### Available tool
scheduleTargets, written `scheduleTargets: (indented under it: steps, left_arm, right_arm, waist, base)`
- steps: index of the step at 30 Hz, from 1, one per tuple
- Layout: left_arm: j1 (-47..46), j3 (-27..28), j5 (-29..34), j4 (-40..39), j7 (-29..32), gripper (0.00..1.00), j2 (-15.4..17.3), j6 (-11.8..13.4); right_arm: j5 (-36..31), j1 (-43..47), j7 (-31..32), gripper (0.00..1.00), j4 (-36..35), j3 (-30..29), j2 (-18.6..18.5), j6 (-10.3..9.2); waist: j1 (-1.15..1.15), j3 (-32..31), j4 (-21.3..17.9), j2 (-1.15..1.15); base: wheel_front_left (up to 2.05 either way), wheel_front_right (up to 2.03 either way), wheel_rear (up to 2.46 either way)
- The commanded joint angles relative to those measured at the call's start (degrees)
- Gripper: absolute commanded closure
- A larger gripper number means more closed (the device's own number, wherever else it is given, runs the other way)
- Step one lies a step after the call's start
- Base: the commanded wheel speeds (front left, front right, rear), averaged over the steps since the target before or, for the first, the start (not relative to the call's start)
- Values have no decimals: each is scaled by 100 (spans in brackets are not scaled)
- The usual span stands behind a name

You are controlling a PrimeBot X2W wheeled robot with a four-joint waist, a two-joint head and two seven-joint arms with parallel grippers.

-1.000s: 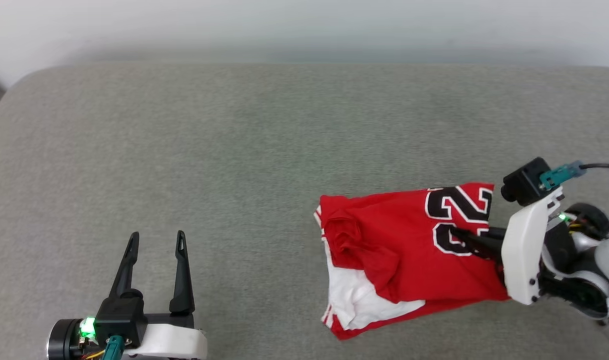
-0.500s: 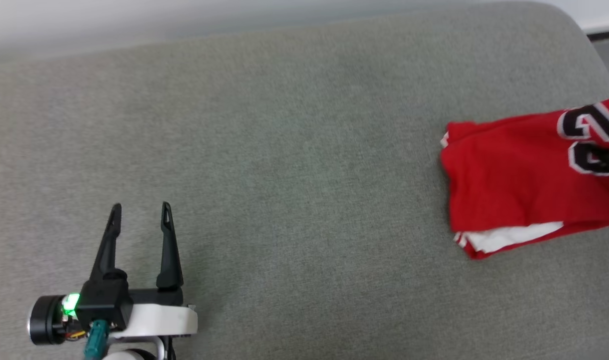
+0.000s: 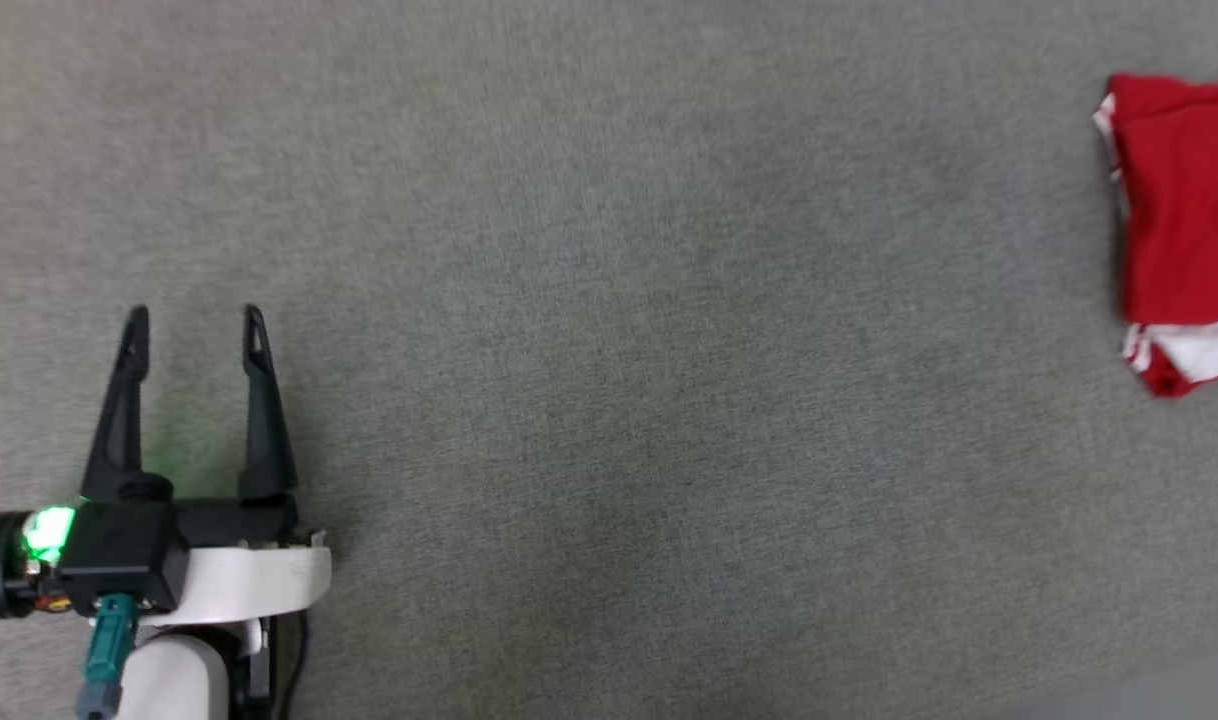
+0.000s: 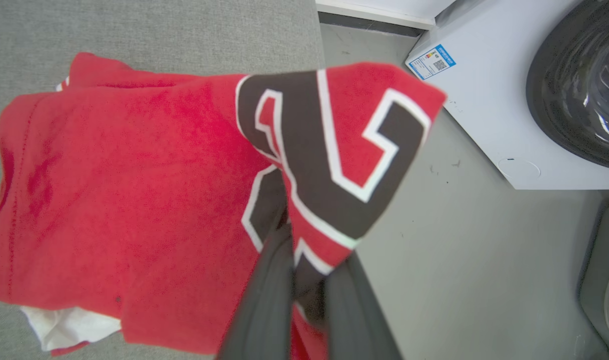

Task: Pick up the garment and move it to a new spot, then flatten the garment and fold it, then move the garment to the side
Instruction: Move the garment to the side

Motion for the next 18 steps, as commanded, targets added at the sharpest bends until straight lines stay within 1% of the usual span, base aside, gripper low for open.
scheduleTargets:
  steps: [1, 5, 6, 7, 8, 10, 13, 16, 18]
  left_arm:
    - [-94, 14, 20, -61, -12, 0, 26, 22]
    - [-161, 2, 16, -99, -12, 0, 77, 36]
    - [-164, -16, 14, -80, -12, 0, 75, 39]
    - [-163, -30, 9, -69, -12, 0, 65, 47]
    - [-155, -42, 3, -65, -12, 0, 55, 52]
    - [-114, -56, -18, -51, -12, 0, 24, 79]
    - [-18, -93, -42, 1, -12, 0, -38, 89]
    - [101, -124, -85, 45, -13, 0, -103, 125]
    - [192, -124, -102, 75, -13, 0, -139, 150]
  right_arm:
    - [-51, -95, -87, 100, 117, -127, 94, -8]
    - [-297, -44, -317, 100, 437, -412, 391, -8]
    - [-386, -36, -393, 87, 543, -499, 434, -8]
    - [-521, -23, -474, 55, 626, -552, 477, -8]
    - [-653, 1, -575, 0, 703, -589, 523, -8]
    - [-920, -17, -863, 0, 830, -734, 597, -8]
    - [-1500, -98, -1459, 0, 1020, -1017, 622, -8]
    - [-2031, -209, -2065, 0, 1017, -1274, 766, -8]
    - [-2334, -240, -2464, 0, 949, -1405, 925, -8]
  waist:
    - [-1, 265, -47, 0]
    - [-1, 346, -31, 0]
    - [-1, 325, -17, 0]
    - [-1, 285, 0, 0]
    - [-1, 235, 17, 0]
    - [-1, 99, 58, 0]
    - [-1, -166, 147, 0]
    - [-1, -468, 237, 0]
    - [-1, -684, 300, 0]
  base:
    - [0, 0, 0]
    - [0, 0, 0]
    - [0, 0, 0]
    - [0, 0, 0]
    - [0, 0, 0]
    - [0, 0, 0]
    - [0, 0, 0]
    - [0, 0, 0]
    - [0, 0, 0]
